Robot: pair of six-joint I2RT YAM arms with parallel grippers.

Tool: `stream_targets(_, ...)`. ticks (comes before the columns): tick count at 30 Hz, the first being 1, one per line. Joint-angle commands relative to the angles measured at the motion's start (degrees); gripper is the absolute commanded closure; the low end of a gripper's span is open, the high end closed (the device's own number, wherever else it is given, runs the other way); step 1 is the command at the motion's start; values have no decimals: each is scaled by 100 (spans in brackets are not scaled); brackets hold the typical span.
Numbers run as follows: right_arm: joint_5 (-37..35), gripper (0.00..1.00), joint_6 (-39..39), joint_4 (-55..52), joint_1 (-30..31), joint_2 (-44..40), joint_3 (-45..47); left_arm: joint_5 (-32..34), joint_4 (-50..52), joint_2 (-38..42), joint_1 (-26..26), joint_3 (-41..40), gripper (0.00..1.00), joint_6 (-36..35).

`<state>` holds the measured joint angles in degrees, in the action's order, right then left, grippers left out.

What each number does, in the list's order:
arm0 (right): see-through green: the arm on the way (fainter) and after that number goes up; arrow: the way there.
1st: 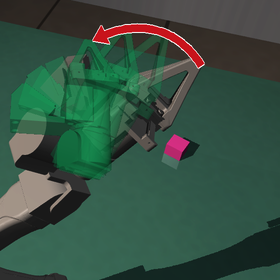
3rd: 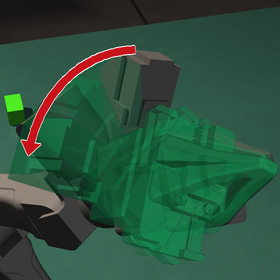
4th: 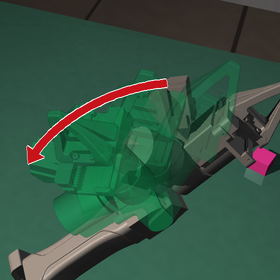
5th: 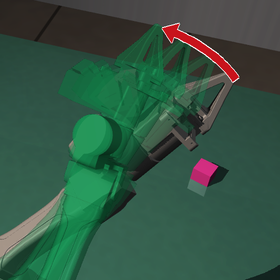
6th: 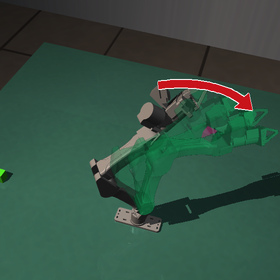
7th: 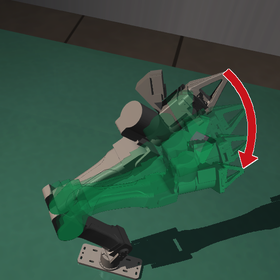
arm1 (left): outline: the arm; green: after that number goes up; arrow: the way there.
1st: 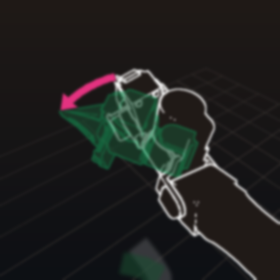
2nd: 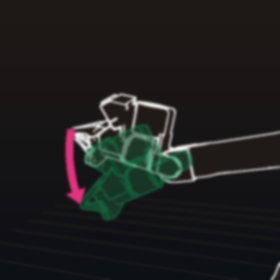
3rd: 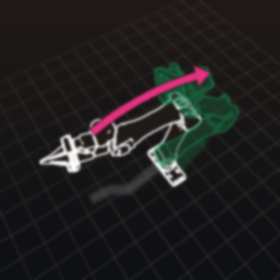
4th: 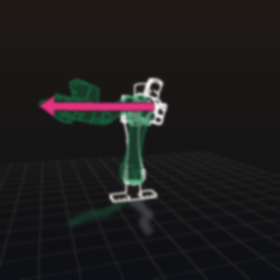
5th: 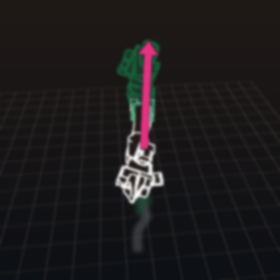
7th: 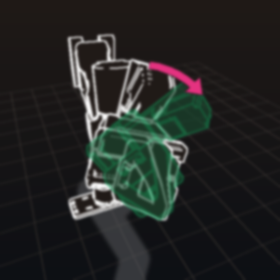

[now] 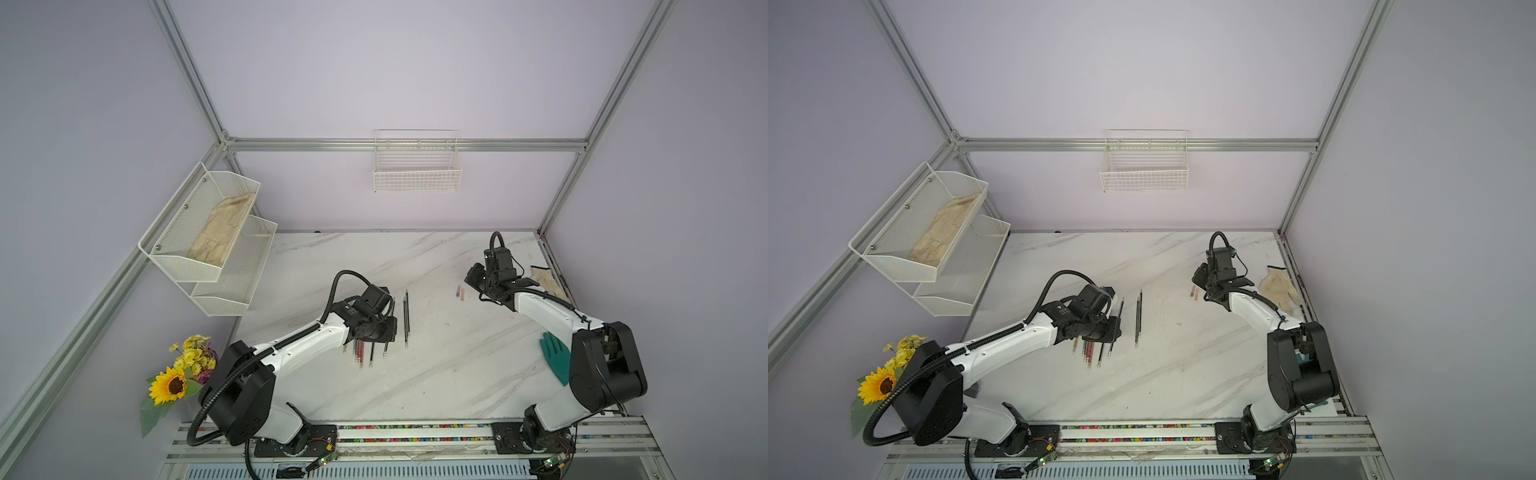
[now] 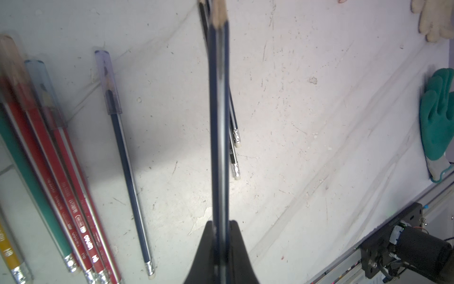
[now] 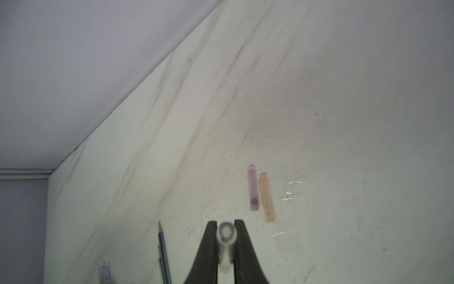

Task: Remove the protective cover of the pencils
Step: Place the pencil at the center of the board.

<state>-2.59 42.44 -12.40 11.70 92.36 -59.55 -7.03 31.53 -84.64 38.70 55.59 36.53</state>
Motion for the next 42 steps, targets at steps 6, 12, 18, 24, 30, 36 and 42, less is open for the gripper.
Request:
stream_targets(6,-80,100,-157,-276,-186,468,110,227,-374,-774,-70,435,100,250)
stream_targets(12,-444,100,-164,-271,-204,545,191,225,-508,-1305,-106,760,100,223)
stream_targets(18,-269,100,-166,-198,-204,599,268,86,-700,-1512,-107,854,84,223)
stream_targets(24,-277,100,-196,-177,-203,636,286,61,-764,-1589,-130,870,76,266)
stream_targets(30,-212,100,-201,-175,-204,699,282,52,-808,-1531,-178,840,76,267)
stream_targets(36,70,100,-251,-145,-204,886,286,22,-824,-1370,-187,809,76,233)
stream_targets(42,457,100,-306,-13,-204,1167,216,13,-855,-1041,-188,712,76,116)
